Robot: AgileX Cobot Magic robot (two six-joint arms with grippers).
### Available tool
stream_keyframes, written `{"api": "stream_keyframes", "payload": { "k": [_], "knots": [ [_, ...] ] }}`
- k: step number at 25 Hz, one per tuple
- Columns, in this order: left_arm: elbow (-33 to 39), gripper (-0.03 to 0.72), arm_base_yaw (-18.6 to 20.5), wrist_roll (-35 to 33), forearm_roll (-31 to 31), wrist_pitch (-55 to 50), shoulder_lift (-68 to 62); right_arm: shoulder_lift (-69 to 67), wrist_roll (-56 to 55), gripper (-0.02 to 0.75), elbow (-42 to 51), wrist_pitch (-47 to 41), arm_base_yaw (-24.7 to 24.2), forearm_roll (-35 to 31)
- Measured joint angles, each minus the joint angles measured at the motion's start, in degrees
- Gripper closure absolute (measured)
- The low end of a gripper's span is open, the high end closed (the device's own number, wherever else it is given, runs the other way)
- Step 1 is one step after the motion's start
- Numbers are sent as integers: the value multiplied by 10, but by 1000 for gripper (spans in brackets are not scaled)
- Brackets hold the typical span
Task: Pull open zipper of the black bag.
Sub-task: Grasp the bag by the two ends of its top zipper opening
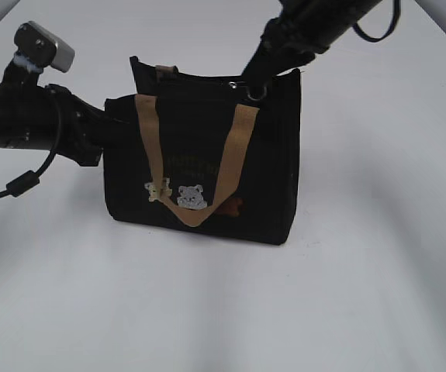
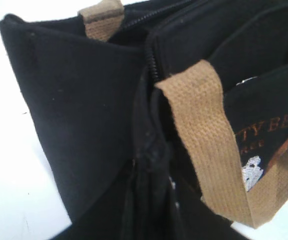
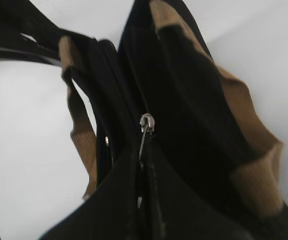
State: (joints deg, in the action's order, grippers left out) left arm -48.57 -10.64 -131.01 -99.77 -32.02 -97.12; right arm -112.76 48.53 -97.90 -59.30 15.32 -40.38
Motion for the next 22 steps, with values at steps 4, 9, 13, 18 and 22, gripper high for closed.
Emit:
{"api": "stream_keyframes", "payload": {
  "k": [4, 9, 13, 18, 22],
  "knots": [
    [0, 612, 0, 13, -1, 1, 0, 20, -74, 738, 0, -54, -43, 29],
    [0, 612, 0, 47, -2, 17, 1, 35, -132, 722, 0, -62, -63, 43],
    [1, 454, 0, 130, 3, 50, 16, 39, -167, 512, 0, -88, -63, 51],
    [3, 253, 0, 317, 46, 131, 96, 59, -254, 330, 3, -98, -63, 102],
    [33, 289, 1, 447, 88, 200, 195, 122, -343, 324, 49, -99, -63, 184]
  ]
}}
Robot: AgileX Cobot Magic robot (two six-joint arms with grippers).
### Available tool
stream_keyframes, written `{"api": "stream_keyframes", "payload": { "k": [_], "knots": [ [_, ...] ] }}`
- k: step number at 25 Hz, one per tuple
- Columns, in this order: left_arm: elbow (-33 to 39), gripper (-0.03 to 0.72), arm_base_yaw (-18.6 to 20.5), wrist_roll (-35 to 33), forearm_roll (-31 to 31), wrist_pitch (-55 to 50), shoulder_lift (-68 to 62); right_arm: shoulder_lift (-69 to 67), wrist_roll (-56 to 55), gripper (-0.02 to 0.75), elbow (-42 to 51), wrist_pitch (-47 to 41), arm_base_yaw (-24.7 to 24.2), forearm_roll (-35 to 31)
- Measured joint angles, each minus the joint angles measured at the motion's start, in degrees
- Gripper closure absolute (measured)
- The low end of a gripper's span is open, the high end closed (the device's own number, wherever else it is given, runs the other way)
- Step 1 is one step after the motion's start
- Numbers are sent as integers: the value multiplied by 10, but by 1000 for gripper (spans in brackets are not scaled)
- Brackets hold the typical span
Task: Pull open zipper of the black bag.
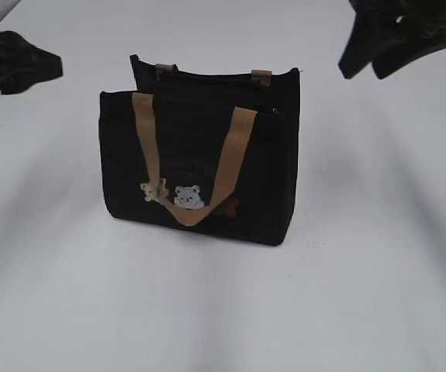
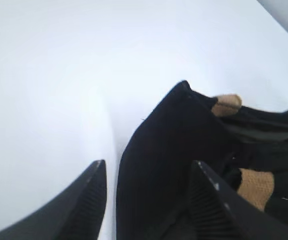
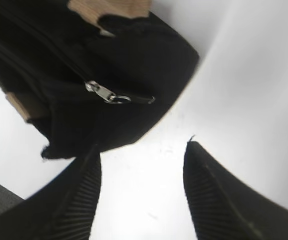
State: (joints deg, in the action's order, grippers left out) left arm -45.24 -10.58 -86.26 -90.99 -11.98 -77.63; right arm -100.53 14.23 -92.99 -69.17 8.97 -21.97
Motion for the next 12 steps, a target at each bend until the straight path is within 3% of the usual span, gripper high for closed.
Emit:
{"api": "stream_keyframes", "payload": {
  "k": [5, 8, 10, 12],
  "knots": [
    [89, 299, 0, 113, 7, 39, 128, 124, -35, 324, 132, -1, 0, 63],
    [131, 300, 0, 141, 34, -12, 192, 208, -39, 324, 220, -4, 0, 70],
    [138, 306, 0, 168, 121, -100, 217, 263, -39, 324, 271, -5, 0, 71],
    [138, 328, -1, 301, 257, -159, 233, 320, -42, 324, 306, -7, 0, 71]
  ]
}}
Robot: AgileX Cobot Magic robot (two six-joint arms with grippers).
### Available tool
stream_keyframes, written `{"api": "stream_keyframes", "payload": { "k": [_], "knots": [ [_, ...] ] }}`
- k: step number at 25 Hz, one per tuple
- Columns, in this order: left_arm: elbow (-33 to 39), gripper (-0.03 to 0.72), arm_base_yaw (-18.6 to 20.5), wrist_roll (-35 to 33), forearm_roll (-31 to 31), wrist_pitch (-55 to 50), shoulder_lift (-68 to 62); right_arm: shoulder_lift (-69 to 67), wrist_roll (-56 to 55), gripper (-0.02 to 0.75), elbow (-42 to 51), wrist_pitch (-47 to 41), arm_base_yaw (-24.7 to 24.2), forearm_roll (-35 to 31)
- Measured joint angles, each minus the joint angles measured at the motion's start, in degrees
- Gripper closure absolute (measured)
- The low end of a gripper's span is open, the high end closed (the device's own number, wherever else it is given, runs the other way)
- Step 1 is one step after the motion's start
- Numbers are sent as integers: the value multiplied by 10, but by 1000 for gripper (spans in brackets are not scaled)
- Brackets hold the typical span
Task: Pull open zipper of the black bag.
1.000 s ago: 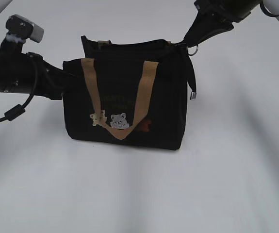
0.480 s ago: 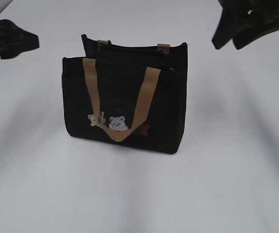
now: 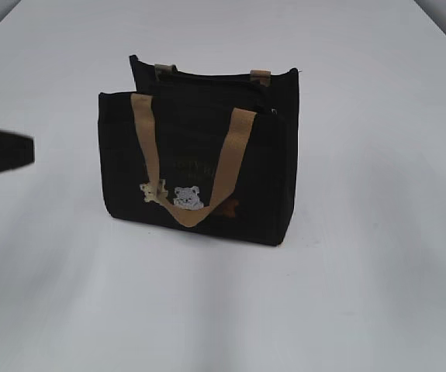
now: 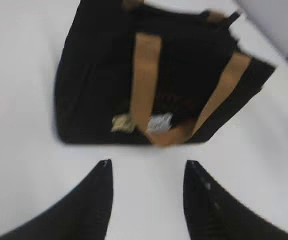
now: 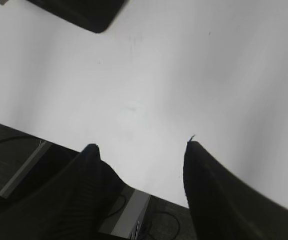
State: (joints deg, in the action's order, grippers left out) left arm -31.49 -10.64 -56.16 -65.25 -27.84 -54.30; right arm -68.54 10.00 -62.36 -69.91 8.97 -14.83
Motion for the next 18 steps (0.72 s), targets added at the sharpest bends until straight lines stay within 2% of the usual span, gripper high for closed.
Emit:
{"api": "stream_keyframes", "payload": {
  "k": [3, 6, 7, 8, 9, 13, 18],
  "knots": [
    [0, 358, 0, 253, 290, -51, 9, 77, -3, 324, 37, -1, 0, 1],
    [0, 369, 0, 469, 536, -134, 18, 139, -14, 323, 53, -2, 0, 1],
    [0, 371, 0, 538, 589, -162, 26, 155, -19, 323, 54, -2, 0, 1],
    [0, 372, 1, 579, 633, -181, 36, 166, -22, 325, 55, -2, 0, 1],
    [0, 372, 1, 610, 656, -200, 56, 181, -24, 326, 59, -2, 0, 2],
    [0, 381, 1, 661, 669, -237, 201, 273, -27, 344, 108, 0, 0, 32],
    [0, 384, 1, 679, 710, -266, 389, 383, -28, 351, 232, 3, 0, 99]
  ]
}}
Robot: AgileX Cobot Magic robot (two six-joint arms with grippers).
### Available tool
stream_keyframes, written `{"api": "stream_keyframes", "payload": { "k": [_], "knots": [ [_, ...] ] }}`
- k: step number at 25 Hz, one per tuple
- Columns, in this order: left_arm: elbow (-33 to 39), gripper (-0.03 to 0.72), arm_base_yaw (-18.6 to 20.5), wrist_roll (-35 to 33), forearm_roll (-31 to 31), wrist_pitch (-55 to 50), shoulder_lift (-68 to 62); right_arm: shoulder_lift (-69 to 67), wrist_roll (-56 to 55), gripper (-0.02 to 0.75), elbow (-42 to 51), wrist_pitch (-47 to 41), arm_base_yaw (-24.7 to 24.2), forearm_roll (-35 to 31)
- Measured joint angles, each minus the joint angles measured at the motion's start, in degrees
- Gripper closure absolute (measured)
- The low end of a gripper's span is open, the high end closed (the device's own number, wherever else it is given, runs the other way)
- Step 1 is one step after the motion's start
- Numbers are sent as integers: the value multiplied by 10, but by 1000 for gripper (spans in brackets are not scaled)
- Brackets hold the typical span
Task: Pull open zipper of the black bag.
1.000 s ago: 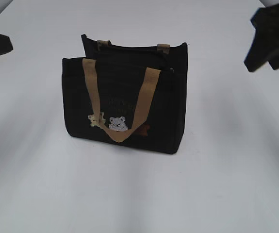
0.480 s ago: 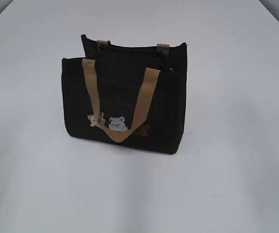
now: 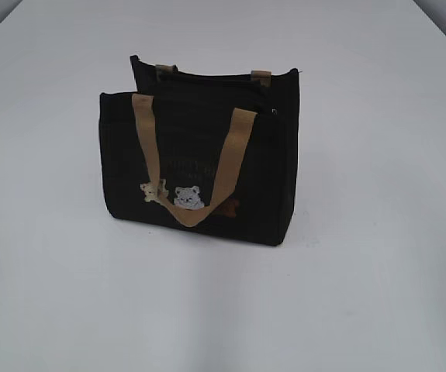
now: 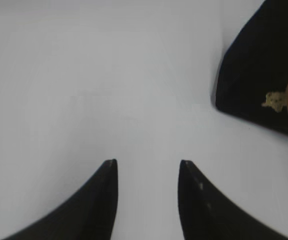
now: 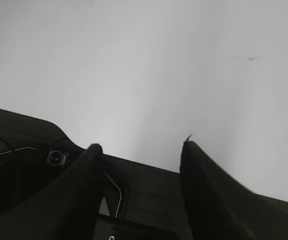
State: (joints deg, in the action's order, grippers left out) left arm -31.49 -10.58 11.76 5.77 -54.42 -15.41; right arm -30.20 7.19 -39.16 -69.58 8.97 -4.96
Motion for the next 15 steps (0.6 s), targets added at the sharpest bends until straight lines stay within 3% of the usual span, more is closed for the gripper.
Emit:
{"api": "stream_keyframes", "payload": {
  "k": [7, 15],
  "knots": [
    [4, 387, 0, -7, 39, -64, 138, 189, 8, 355, 107, 51, 0, 13],
    [13, 398, 0, -71, -8, -63, 160, 306, 2, 356, 112, 64, 0, 17]
  ]
}}
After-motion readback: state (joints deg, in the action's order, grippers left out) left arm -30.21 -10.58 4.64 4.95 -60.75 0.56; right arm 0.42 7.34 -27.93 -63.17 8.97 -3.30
